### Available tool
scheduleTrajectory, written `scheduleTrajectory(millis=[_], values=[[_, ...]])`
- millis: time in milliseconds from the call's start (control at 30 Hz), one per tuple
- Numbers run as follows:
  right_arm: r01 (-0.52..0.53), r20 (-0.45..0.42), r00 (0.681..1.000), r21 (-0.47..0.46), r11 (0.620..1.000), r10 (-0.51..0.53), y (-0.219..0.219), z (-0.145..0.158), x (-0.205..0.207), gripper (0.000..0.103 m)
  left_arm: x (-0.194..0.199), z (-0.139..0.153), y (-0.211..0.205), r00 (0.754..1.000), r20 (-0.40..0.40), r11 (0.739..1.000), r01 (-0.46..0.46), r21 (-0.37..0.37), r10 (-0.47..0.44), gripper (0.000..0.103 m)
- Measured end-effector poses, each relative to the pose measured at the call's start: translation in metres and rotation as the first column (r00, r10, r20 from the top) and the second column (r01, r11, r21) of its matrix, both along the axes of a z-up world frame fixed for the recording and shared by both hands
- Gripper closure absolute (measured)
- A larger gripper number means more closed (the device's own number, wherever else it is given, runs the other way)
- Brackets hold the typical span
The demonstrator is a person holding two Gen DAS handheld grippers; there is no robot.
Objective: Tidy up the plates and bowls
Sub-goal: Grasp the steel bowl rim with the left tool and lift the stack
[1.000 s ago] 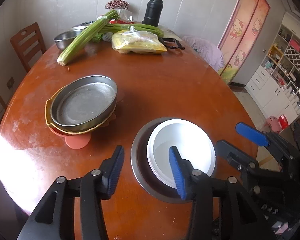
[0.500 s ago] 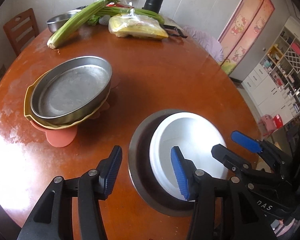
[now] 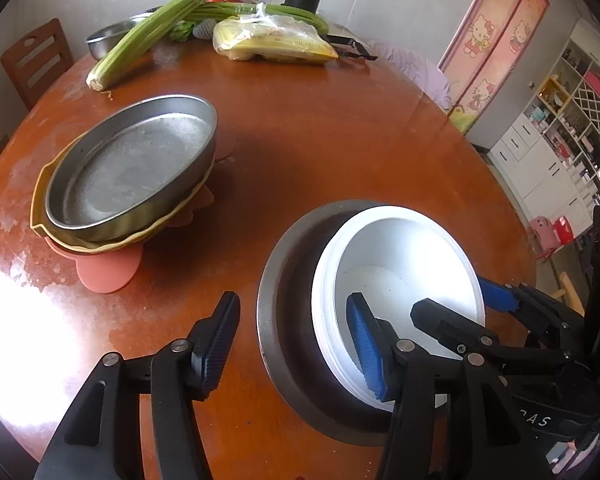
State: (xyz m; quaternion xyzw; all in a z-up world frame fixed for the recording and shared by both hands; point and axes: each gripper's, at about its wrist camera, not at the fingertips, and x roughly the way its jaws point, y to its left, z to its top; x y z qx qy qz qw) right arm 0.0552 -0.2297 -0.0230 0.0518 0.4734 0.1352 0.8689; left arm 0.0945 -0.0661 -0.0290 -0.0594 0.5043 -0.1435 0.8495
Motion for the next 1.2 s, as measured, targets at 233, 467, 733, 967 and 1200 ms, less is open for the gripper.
scheduleTrajectory(millis=[233, 467, 733, 967, 1200], values=[[-0.005, -0.022, 1.000, 0.038, 0.999, 0.006, 0.000, -0.005, 0.000, 0.037, -0.002, -0.005, -0.003, 1.000, -0.008, 1.000, 0.022, -0.009, -0.022, 0.046], [-0.017, -0.005, 1.000, 0.020, 1.000, 0.017, 0.004, -0.008, -0.004, 0.038, -0.004, -0.010, -0.006, 1.000, -0.010, 1.000, 0.029, 0.011, -0.029, 0.046], [-0.043, 0.027, 0.999, 0.019, 0.999, 0.042, 0.008, -0.005, -0.007, 0.048, -0.004, -0.010, -0.011, 0.999, -0.013, 0.999, 0.034, 0.005, -0.034, 0.056], [-0.043, 0.024, 0.999, 0.029, 0.999, 0.042, 0.008, -0.006, -0.006, 0.049, -0.005, -0.009, -0.012, 1.000, -0.017, 1.000, 0.026, 0.010, -0.026, 0.057], [-0.042, 0.022, 0.999, 0.034, 0.999, 0.041, 0.008, -0.005, -0.005, 0.049, -0.007, -0.008, -0.013, 1.000, -0.017, 1.000, 0.021, 0.014, -0.021, 0.057]])
